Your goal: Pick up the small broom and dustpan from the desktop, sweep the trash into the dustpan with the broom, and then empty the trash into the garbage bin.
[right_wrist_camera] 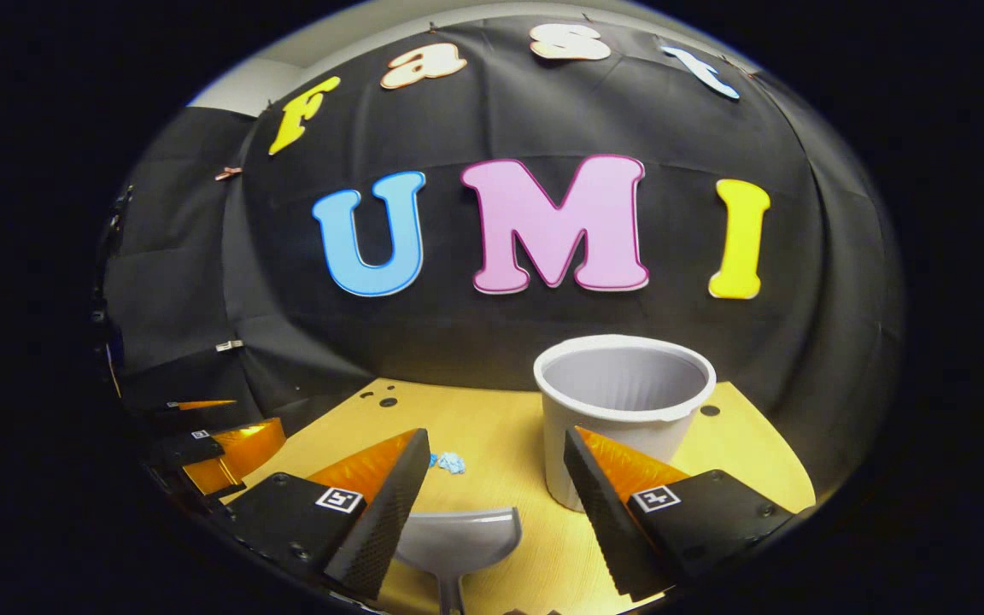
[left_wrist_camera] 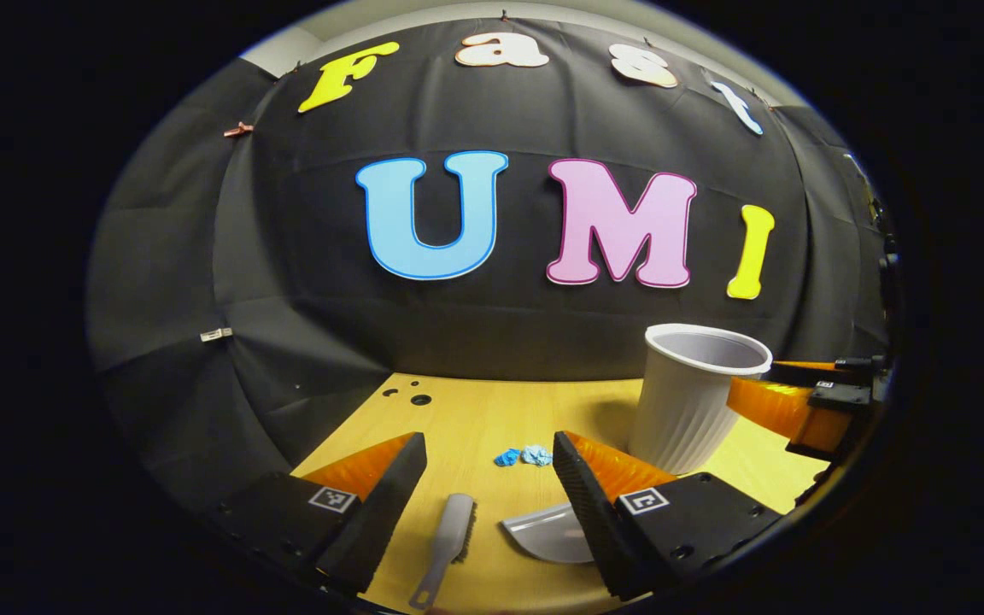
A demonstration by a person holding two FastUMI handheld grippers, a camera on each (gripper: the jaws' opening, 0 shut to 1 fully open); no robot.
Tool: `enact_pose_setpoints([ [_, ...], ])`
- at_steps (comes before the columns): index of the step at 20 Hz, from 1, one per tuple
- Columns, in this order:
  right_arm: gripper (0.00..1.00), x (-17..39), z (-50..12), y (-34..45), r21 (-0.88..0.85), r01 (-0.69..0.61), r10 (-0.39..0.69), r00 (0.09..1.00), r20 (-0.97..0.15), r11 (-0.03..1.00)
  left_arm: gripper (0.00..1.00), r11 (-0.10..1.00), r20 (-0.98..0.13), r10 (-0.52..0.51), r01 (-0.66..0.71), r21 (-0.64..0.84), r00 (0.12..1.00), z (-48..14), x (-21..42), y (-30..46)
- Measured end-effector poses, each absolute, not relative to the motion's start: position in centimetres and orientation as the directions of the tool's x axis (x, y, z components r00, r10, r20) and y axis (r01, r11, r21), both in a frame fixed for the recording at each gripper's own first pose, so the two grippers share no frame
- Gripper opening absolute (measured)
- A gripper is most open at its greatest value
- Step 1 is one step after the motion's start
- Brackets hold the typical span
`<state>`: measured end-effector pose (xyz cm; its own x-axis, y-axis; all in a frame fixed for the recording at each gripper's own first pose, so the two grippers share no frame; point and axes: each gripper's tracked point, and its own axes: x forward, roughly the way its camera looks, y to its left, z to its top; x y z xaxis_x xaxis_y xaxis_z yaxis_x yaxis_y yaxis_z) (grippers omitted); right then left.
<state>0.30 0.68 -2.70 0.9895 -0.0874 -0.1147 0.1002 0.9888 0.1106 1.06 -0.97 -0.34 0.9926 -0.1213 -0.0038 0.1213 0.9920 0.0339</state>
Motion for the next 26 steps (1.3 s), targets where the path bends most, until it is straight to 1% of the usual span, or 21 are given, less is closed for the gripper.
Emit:
enact_pose_setpoints([
  [3,0.99,-0.1,-3.4,0.8,0.098,0.114,-0.101,0.986,-0.131,0.989,0.96,0.990,-0.021,-0.141,0.142,0.007,0.990,-0.9,1.1,-1.0],
  [10,0.99,0.4,-3.2,1.7,0.091,0.113,-0.101,0.987,-0.128,0.989,0.96,0.989,-0.038,-0.147,0.148,0.012,0.988,-1.6,2.2,0.4],
  [18,0.99,1.4,-4.2,2.3,0.082,0.102,-0.087,0.982,-0.168,0.991,0.96,0.991,-0.101,-0.118,0.123,0.047,0.988,-3.3,3.1,2.1],
  [24,0.99,2.0,-5.9,2.9,0.074,0.087,-0.068,0.972,-0.227,0.993,0.96,0.992,-0.235,-0.107,0.121,0.043,0.966,-6.7,4.1,3.5],
  [26,0.99,2.0,-6.8,3.0,0.080,0.084,-0.061,0.964,-0.258,0.993,0.96,0.990,-0.296,-0.111,0.131,0.047,0.949,-8.5,4.5,4.1],
])
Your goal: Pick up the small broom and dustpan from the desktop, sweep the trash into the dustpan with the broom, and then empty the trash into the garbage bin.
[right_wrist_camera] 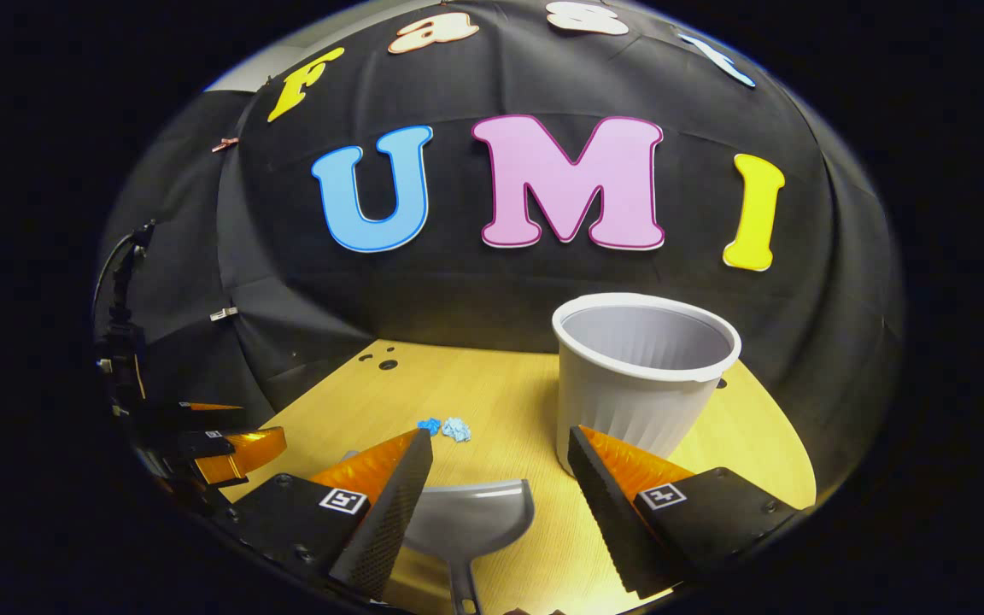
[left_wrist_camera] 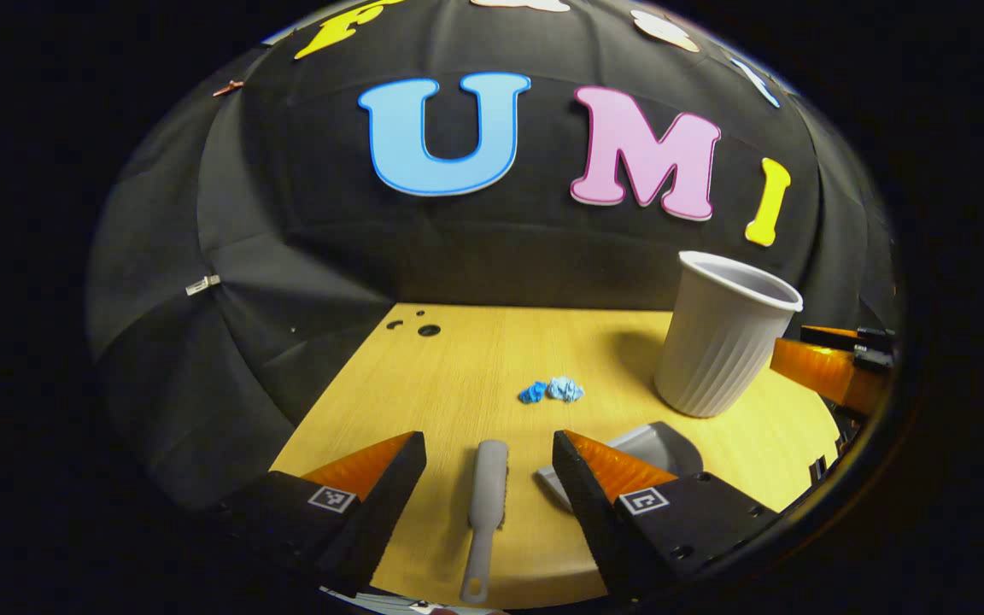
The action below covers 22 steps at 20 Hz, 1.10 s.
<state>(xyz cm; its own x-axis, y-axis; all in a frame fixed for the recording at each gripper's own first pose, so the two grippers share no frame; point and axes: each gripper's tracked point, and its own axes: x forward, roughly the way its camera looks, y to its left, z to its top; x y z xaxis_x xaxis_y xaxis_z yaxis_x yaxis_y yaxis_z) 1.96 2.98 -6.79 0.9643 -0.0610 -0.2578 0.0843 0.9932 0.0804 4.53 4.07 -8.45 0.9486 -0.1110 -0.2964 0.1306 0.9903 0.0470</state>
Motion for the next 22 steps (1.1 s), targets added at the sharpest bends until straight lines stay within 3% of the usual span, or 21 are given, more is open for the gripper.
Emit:
enact_pose_setpoints([
  [12,0.99,0.9,-11.0,2.1,0.065,0.119,-0.083,0.913,-0.398,0.991,0.96,0.984,-0.643,-0.136,0.179,0.003,0.753,-19.5,4.6,6.7],
  [22,0.99,-0.3,-12.4,0.8,0.055,0.175,-0.132,0.883,-0.450,0.983,0.96,0.973,-0.812,-0.119,0.231,0.019,0.572,-26.3,5.2,6.7],
])
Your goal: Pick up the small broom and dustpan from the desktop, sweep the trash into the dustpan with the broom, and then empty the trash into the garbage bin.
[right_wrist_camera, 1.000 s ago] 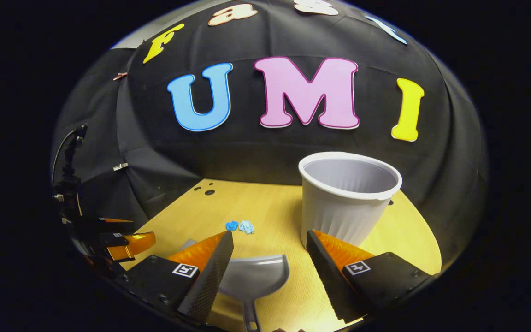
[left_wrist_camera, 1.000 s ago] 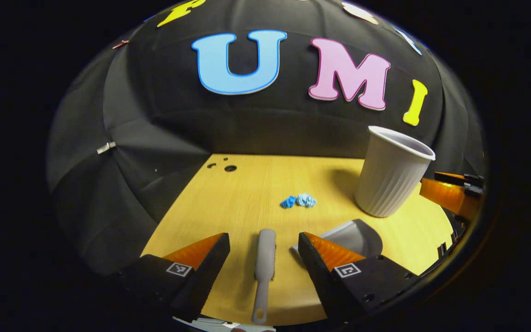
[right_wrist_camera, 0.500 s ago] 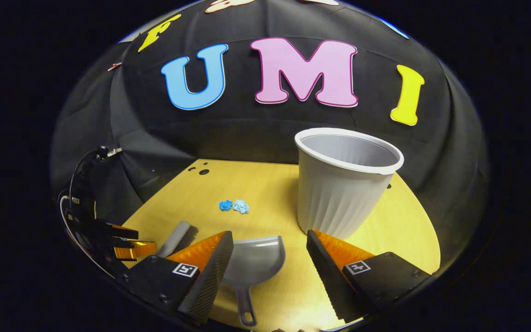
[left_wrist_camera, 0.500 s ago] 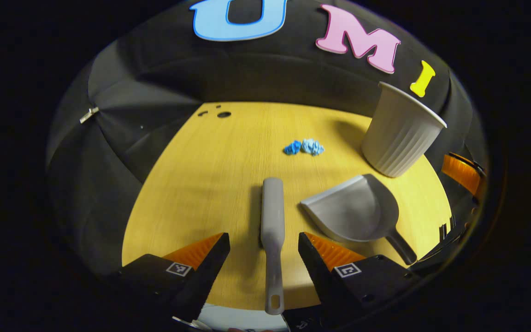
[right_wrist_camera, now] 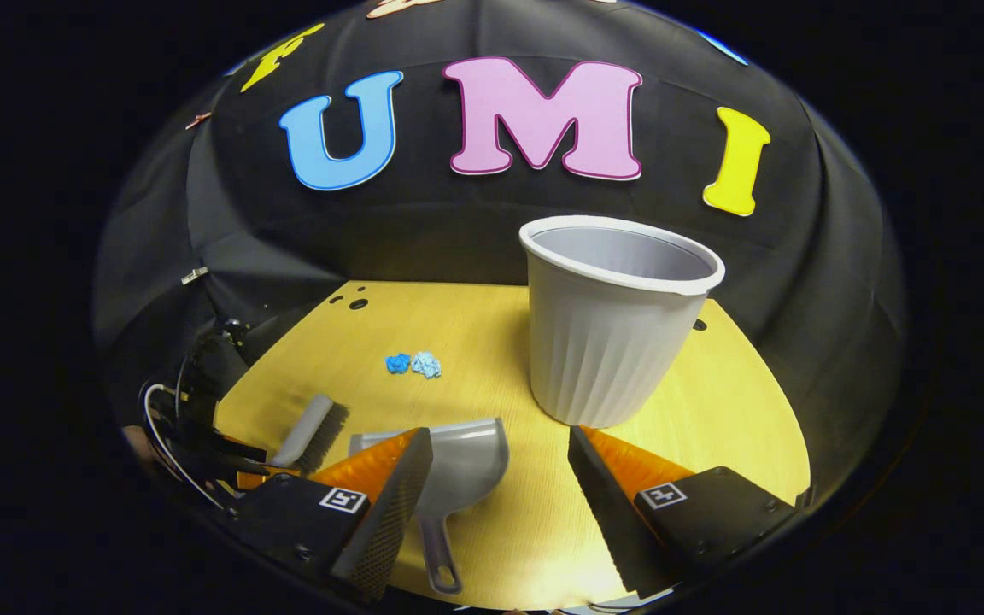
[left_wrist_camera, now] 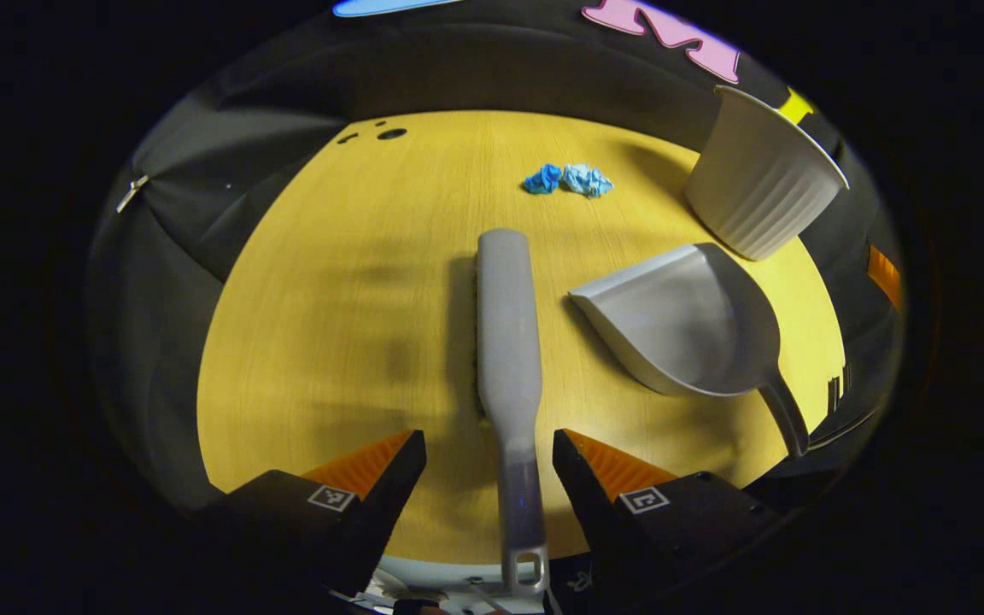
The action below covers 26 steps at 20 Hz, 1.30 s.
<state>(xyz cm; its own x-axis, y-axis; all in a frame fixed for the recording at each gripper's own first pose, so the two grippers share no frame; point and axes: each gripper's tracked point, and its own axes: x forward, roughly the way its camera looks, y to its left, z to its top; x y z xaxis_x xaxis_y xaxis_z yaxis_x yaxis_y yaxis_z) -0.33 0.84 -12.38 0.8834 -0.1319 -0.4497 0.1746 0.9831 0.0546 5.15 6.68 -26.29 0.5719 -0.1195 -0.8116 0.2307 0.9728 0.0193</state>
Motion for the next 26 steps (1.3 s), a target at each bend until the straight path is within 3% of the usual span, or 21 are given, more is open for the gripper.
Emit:
enact_pose_setpoints([
  [6,0.99,-1.4,-13.5,0.8,0.074,0.199,-0.139,0.863,-0.485,0.977,1.00,0.958,-0.862,-0.063,0.272,0.089,0.504,-28.6,6.1,7.4],
  [11,0.99,-2.0,-15.1,1.8,0.099,0.199,-0.117,0.838,-0.533,0.975,0.96,0.947,-0.879,-0.062,0.306,0.098,0.473,-28.6,6.8,6.7],
  [13,0.99,-2.1,-15.4,2.3,0.113,0.196,-0.106,0.834,-0.541,0.974,0.89,0.946,-0.883,-0.062,0.309,0.097,0.466,-28.7,6.6,6.3],
  [18,0.99,-2.6,-18.8,4.8,0.174,0.145,0.000,0.767,-0.641,0.974,0.50,0.947,-0.882,-0.059,0.306,0.099,0.467,-28.8,6.2,6.1],
  [19,0.99,-2.7,-19.5,5.1,0.184,0.140,0.019,0.745,-0.667,0.973,0.50,0.948,-0.883,-0.054,0.302,0.101,0.466,-28.9,6.4,6.3],
  [20,1.00,-2.9,-20.0,5.6,0.191,0.135,0.034,0.727,-0.686,0.972,0.36,0.953,-0.882,-0.056,0.287,0.092,0.467,-28.8,6.2,6.3],
  [21,1.00,-3.2,-20.5,5.9,0.191,0.128,0.044,0.711,-0.702,0.973,0.31,0.956,-0.876,-0.063,0.281,0.085,0.478,-28.7,6.4,6.3],
  [26,0.99,-4.3,-22.4,6.9,0.157,0.084,0.068,0.640,-0.766,0.984,0.26,0.953,-0.827,-0.151,0.301,0.023,0.541,-28.4,6.3,6.0],
])
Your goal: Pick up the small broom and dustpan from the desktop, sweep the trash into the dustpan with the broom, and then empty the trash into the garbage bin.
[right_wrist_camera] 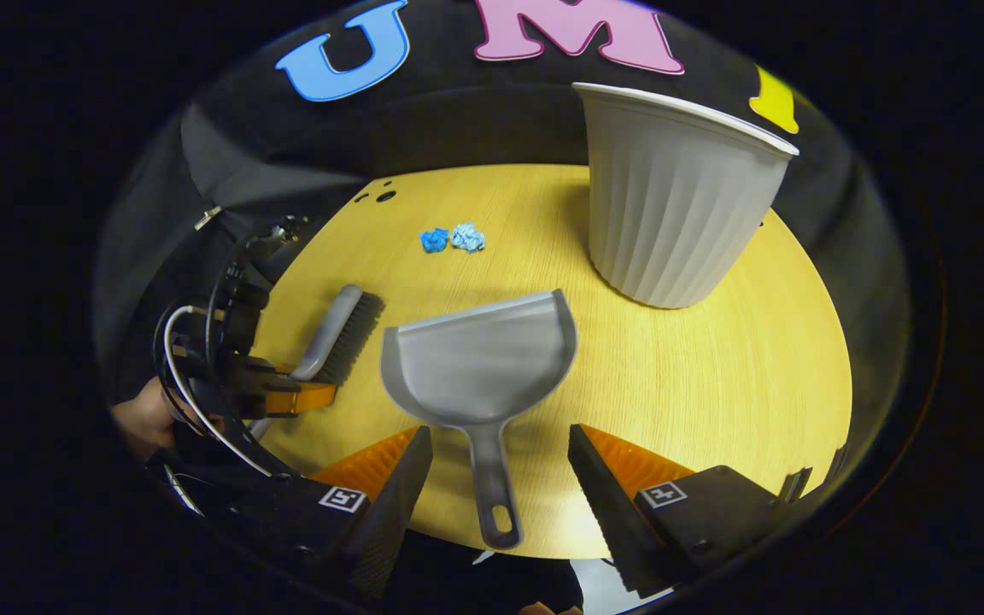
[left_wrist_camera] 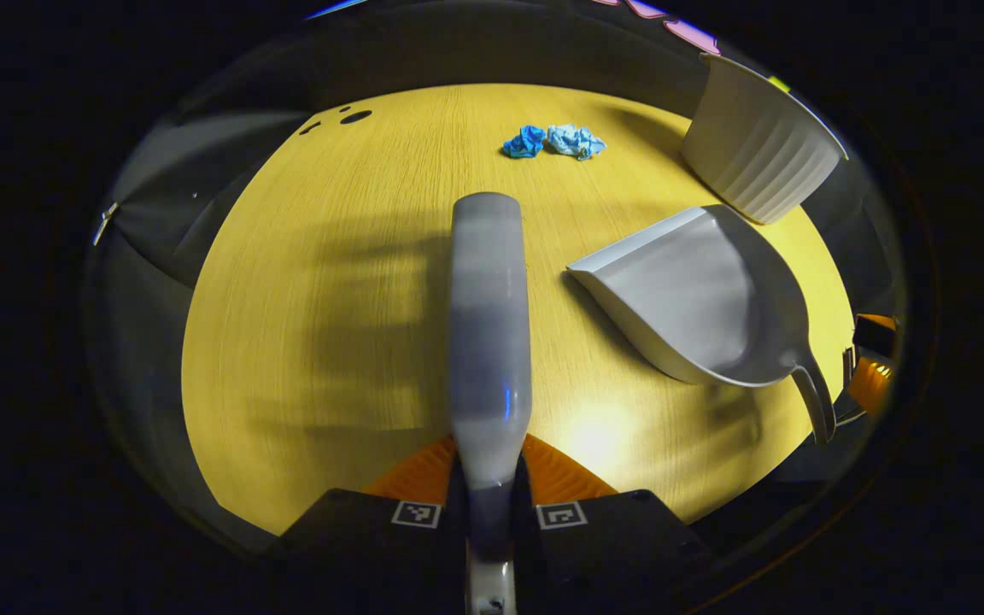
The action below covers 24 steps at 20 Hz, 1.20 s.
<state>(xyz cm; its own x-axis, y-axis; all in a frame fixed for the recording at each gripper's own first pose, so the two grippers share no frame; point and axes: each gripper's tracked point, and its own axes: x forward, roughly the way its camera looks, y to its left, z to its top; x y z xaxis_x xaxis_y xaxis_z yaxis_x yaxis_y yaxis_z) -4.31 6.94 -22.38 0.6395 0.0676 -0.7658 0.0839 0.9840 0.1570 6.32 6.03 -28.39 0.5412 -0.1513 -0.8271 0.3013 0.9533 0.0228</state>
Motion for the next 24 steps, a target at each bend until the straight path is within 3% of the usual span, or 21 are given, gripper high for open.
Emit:
enact_pose_setpoints([
  [4,1.00,-4.7,-23.6,7.9,0.154,0.081,0.077,0.588,-0.805,0.985,0.23,0.960,-0.788,-0.218,0.274,-0.066,0.575,-27.2,5.8,6.2],
  [5,1.00,-4.7,-23.8,8.1,0.158,0.086,0.078,0.585,-0.807,0.984,0.27,0.959,-0.777,-0.229,0.273,-0.076,0.587,-26.5,5.8,6.4],
  [8,0.99,-4.2,-24.7,8.2,0.152,0.095,0.071,0.573,-0.816,0.984,0.20,0.956,-0.739,-0.252,0.279,-0.089,0.625,-24.3,5.3,6.9],
  [12,0.99,-3.8,-28.5,8.2,0.142,0.114,0.065,0.507,-0.860,0.983,0.24,0.958,-0.707,-0.255,0.269,-0.096,0.659,-22.1,4.8,7.6],
  [21,1.00,-1.8,-32.1,9.5,0.119,0.079,0.074,0.427,-0.901,0.990,0.27,0.968,-0.712,-0.236,0.220,-0.117,0.661,-20.4,4.5,7.2],
  [24,0.95,-1.8,-32.3,9.2,0.085,0.085,0.043,0.407,-0.912,0.993,0.24,0.971,-0.727,-0.236,0.187,-0.149,0.646,-20.5,4.7,6.5],
])
